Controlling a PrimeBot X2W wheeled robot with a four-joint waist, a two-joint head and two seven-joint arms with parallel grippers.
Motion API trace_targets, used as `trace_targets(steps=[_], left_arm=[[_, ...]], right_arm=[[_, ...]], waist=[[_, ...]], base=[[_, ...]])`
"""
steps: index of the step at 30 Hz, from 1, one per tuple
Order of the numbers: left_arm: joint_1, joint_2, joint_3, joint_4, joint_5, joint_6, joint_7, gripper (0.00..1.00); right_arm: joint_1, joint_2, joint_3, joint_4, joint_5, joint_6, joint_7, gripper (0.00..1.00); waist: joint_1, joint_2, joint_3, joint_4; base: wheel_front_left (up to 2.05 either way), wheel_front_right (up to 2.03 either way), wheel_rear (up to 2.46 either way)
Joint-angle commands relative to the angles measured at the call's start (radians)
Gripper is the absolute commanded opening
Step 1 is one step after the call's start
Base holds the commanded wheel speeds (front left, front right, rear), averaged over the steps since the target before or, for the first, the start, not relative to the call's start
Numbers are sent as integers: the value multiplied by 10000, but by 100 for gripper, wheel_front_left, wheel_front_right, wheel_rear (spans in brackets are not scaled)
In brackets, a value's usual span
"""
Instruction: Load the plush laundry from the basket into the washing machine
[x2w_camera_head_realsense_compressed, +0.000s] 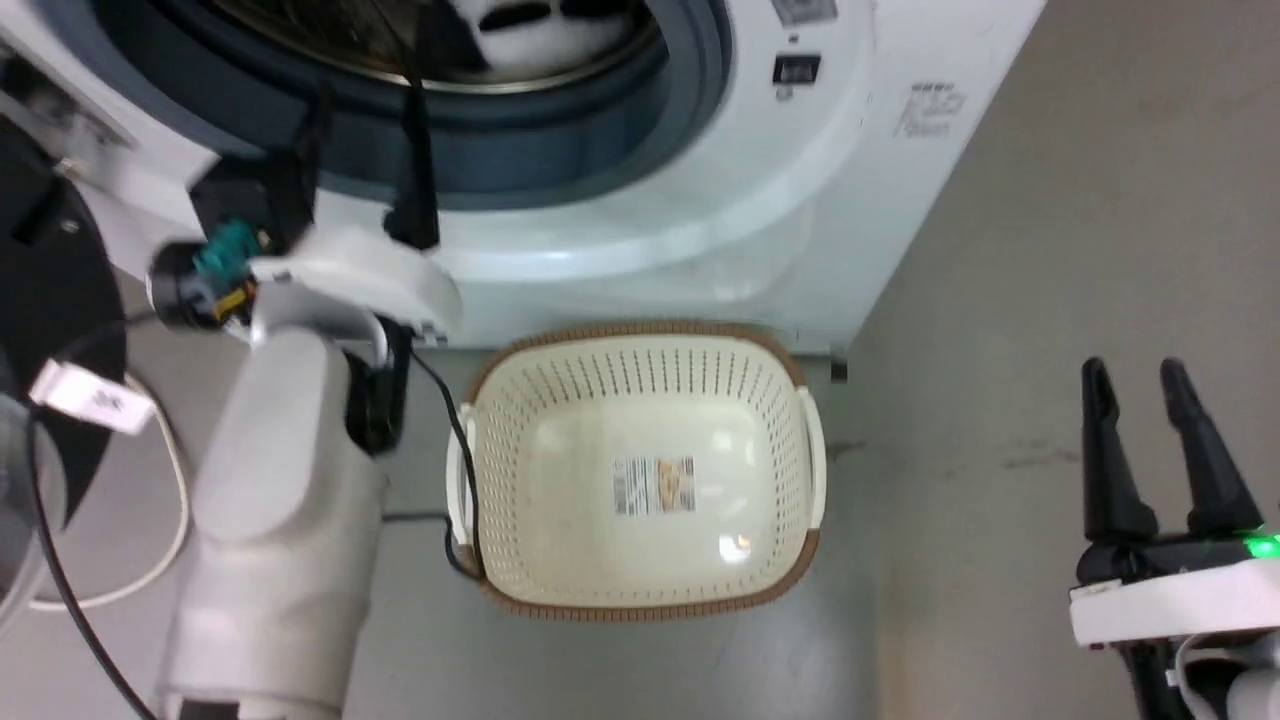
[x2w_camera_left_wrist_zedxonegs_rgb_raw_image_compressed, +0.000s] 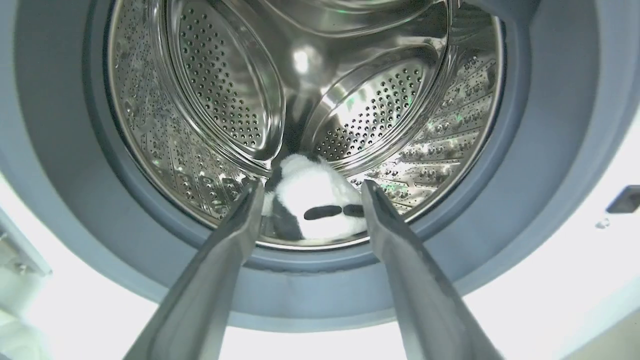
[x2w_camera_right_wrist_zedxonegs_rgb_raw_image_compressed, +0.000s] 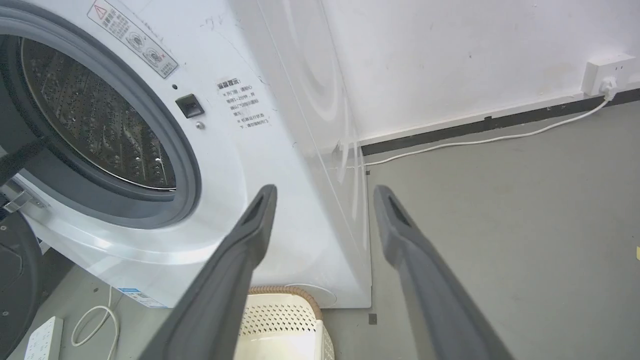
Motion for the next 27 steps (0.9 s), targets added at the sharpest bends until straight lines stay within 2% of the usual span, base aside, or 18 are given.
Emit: trace_targets(steps=[1, 18, 27], left_arm=[[359, -38, -24, -40, 10, -62, -52, 100], [3946, -339, 304, -934, -413, -271, -53, 100], [5369, -368, 427, -1854, -305, -91, -53, 100]], right_arm=[[120, 69, 44, 128, 84, -7, -66, 100], [864, 244, 456, 1249, 395, -7, -437, 100], [1288, 246, 676, 1584, 101, -7, -681, 100]], waist=[[3, 0, -635, 74], [3, 0, -2820, -76], [3, 0, -3440, -181]], base=[[0, 0, 0], [0, 0, 0], [0, 0, 0]])
